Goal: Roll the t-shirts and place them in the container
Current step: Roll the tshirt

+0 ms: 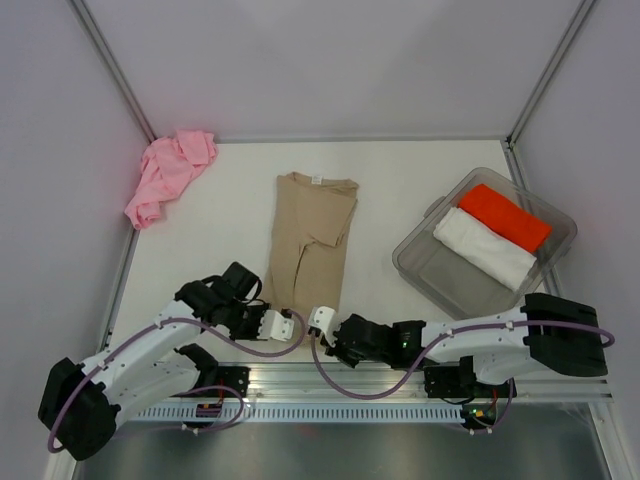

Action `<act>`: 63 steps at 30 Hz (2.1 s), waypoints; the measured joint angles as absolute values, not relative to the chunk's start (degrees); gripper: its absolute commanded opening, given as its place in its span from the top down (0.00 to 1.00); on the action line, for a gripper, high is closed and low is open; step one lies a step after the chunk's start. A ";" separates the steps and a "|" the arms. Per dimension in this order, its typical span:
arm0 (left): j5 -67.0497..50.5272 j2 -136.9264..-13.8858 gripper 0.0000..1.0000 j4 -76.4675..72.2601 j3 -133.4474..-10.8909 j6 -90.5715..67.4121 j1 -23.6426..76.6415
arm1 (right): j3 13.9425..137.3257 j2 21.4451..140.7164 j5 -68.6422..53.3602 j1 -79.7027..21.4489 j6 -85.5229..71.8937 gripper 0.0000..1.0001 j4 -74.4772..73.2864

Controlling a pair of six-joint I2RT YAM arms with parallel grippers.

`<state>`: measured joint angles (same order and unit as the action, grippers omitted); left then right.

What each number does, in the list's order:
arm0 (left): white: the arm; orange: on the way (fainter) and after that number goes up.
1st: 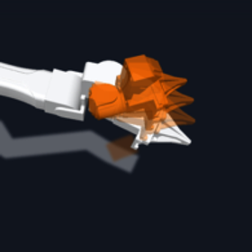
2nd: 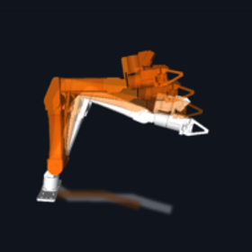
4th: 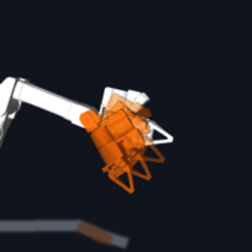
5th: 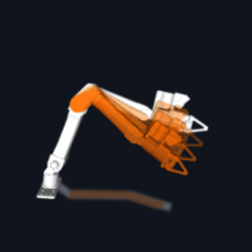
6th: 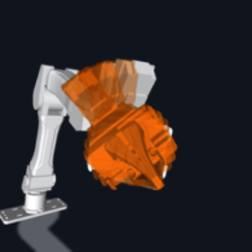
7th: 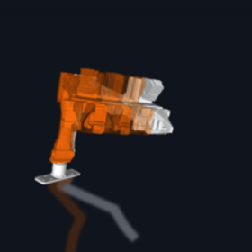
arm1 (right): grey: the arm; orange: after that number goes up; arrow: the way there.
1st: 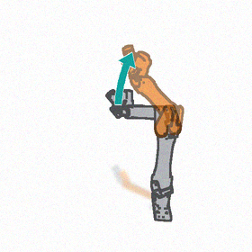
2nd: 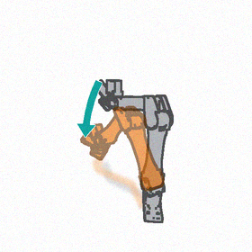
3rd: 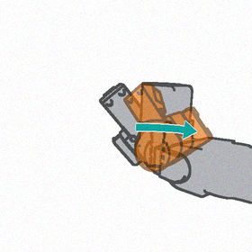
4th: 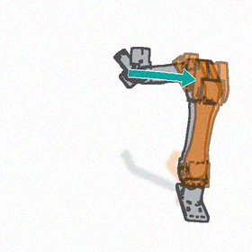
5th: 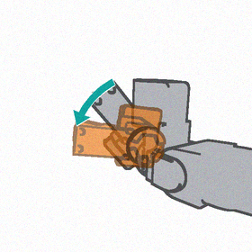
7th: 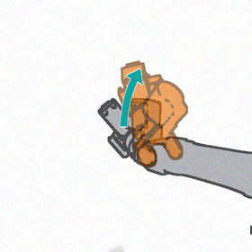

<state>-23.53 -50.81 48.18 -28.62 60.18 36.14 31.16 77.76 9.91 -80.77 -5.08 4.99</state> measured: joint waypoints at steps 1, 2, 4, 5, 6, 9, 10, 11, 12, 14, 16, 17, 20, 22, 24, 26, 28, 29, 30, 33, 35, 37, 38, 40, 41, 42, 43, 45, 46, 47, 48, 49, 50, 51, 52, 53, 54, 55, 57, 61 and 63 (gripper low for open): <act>-24.38 -51.64 0.98 50.28 -29.85 60.36 36.14 | 30.59 76.49 8.93 -80.77 -6.61 1.00 5.08; -25.32 -52.73 0.98 52.66 -31.35 60.58 36.14 | 29.69 74.78 7.40 -80.77 -8.73 1.00 5.28; -27.57 -55.70 0.98 56.90 -34.83 61.01 36.14 | 28.27 72.36 5.37 -80.77 -11.70 0.99 5.32; -28.58 -57.04 0.98 58.76 -36.56 61.19 36.14 | 27.77 71.46 4.62 -80.77 -12.64 1.00 5.30; -29.23 -57.84 0.98 59.72 -37.67 61.25 36.14 | 27.29 70.39 3.86 -80.77 -13.72 1.00 5.13; -30.72 -59.70 0.98 62.54 -39.90 61.25 35.99 | 26.55 67.77 2.20 -80.49 -15.62 1.00 5.13; -30.96 -60.34 0.98 63.09 -40.27 61.25 35.83 | 26.37 66.94 1.39 -80.09 -16.03 1.00 5.15; -31.48 -61.45 0.98 63.77 -40.73 61.23 35.29 | 26.24 66.17 0.60 -79.46 -16.40 1.00 5.32; -31.86 -62.94 0.98 64.29 -41.25 61.21 34.59 | 25.85 65.32 -0.62 -78.00 -16.93 1.00 5.72; -32.10 -65.89 0.98 64.34 -41.91 61.19 33.41 | 24.82 63.72 -2.17 -74.65 -17.91 1.00 6.72; -32.05 -67.90 0.98 64.12 -42.19 60.93 33.06 | 23.53 62.50 -3.42 -70.96 -18.81 1.00 7.68; -32.05 -68.49 0.98 64.05 -42.41 60.77 33.06 | 22.94 62.28 -3.90 -69.43 -19.27 1.00 8.36; -32.03 -71.31 0.98 63.96 -44.62 59.88 32.16 | 22.00 62.35 -5.45 -66.24 -20.23 1.00 9.72; -31.99 -74.37 0.98 64.14 -47.55 59.20 30.52 | 21.89 63.20 -6.50 -64.69 -20.71 1.00 10.76; -32.03 -78.54 0.98 64.42 -51.20 58.50 29.21 | 21.89 64.77 -7.33 -63.68 -21.21 1.00 12.01; -32.16 -84.07 0.98 64.86 -55.27 57.19 27.94 | 21.89 66.54 -7.86 -62.78 -21.85 1.00 12.78; -32.95 -88.62 0.98 64.49 -57.87 55.70 26.61 | 21.89 67.77 -8.14 -61.93 -22.57 1.00 13.13; -33.34 -89.93 0.98 64.27 -58.30 55.05 25.91 | 21.87 68.14 -8.27 -61.49 -23.05 1.00 13.37; -33.45 -90.59 0.98 64.07 -58.35 54.46 25.15 | 21.85 68.36 -8.38 -60.86 -23.62 1.00 13.76; -33.58 -90.89 0.93 63.94 -58.35 53.34 23.22 | 21.45 68.38 -8.54 -58.48 -25.06 0.95 15.94; -33.58 -90.91 0.86 63.42 -58.35 52.90 22.17 | 21.39 68.38 -8.47 -57.14 -25.89 0.87 16.75; -33.54 -90.94 0.76 62.65 -58.41 52.18 21.52 | 21.39 68.62 -7.73 -55.88 -26.81 0.76 17.43; -33.54 -91.05 0.70 62.39 -58.57 51.64 21.23 | 21.41 68.88 -7.49 -55.40 -27.16 0.73 17.54; -33.58 -91.24 0.67 61.76 -59.07 50.70 20.53 | 21.41 69.49 -7.11 -54.52 -27.51 0.66 17.47; -33.65 -91.24 0.64 61.34 -59.35 50.17 20.10 | 21.41 69.60 -6.98 -54.17 -27.66 0.64 17.12; -33.85 -91.24 0.63 60.97 -59.70 49.71 19.31 | 21.41 69.56 -6.83 -53.82 -27.86 0.61 16.88; -34.13 -91.22 0.62 60.75 -60.01 49.30 18.57 | 21.41 69.25 -6.59 -53.65 -28.10 0.58 16.64; -34.63 -91.05 0.60 59.86 -60.55 48.58 16.03 | 21.21 67.35 -6.35 -53.41 -28.88 0.47 15.94; -34.68 -90.76 0.60 59.40 -60.62 48.25 15.03 | 20.95 66.02 -6.33 -53.39 -29.41 0.39 15.88; -34.68 -90.59 0.59 59.35 -60.60 48.16 13.87 | 20.60 64.69 -6.31 -53.39 -29.82 0.39 15.86; -34.44 -90.11 0.59 59.02 -60.51 47.81 12.93 | 20.32 63.59 -6.20 -53.39 -30.15 0.39 15.90; -34.24 -89.38 0.58 58.54 -60.31 47.44 12.25 | 20.01 62.83 -6.13 -53.39 -30.59 0.39 15.90; -33.93 -88.49 0.57 57.89 -59.96 47.11 11.92 | 19.86 62.63 -6.04 -53.41 -31.16 0.39 15.92; -33.63 -87.39 0.57 57.39 -59.40 46.87 11.86 | 19.75 62.87 -5.98 -53.41 -31.64 0.39 16.01; -33.47 -86.26 0.57 56.66 -58.50 46.54 11.88 | 19.59 63.57 -5.93 -53.47 -32.23 0.39 16.25; -33.39 -85.43 0.57 56.47 -57.74 46.33 11.94 | 19.51 64.82 -5.93 -53.56 -32.88 0.39 16.64; -33.32 -84.49 0.57 56.10 -56.53 46.09 11.99 | 19.51 66.30 -5.78 -53.71 -33.34 0.39 16.99; -33.28 -83.59 0.56 55.46 -54.92 45.84 11.99 | 19.53 67.92 -5.74 -53.95 -33.71 0.40 17.15; -33.17 -82.50 0.55 53.84 -51.48 45.32 12.01 | 19.62 70.85 -5.54 -54.52 -34.28 0.39 17.17; -33.19 -82.52 0.55 50.52 -46.70 43.40 12.03 | 21.21 76.55 -5.58 -55.33 -35.38 0.41 18.11; -33.52 -82.78 0.55 49.08 -46.22 42.54 12.03 | 22.44 78.22 -5.76 -55.53 -35.59 0.46 18.31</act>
<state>-33.52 -82.78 49.08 -46.22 42.54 12.03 22.44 78.22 -5.76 -55.53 -35.59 18.31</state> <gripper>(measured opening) 0.449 0.587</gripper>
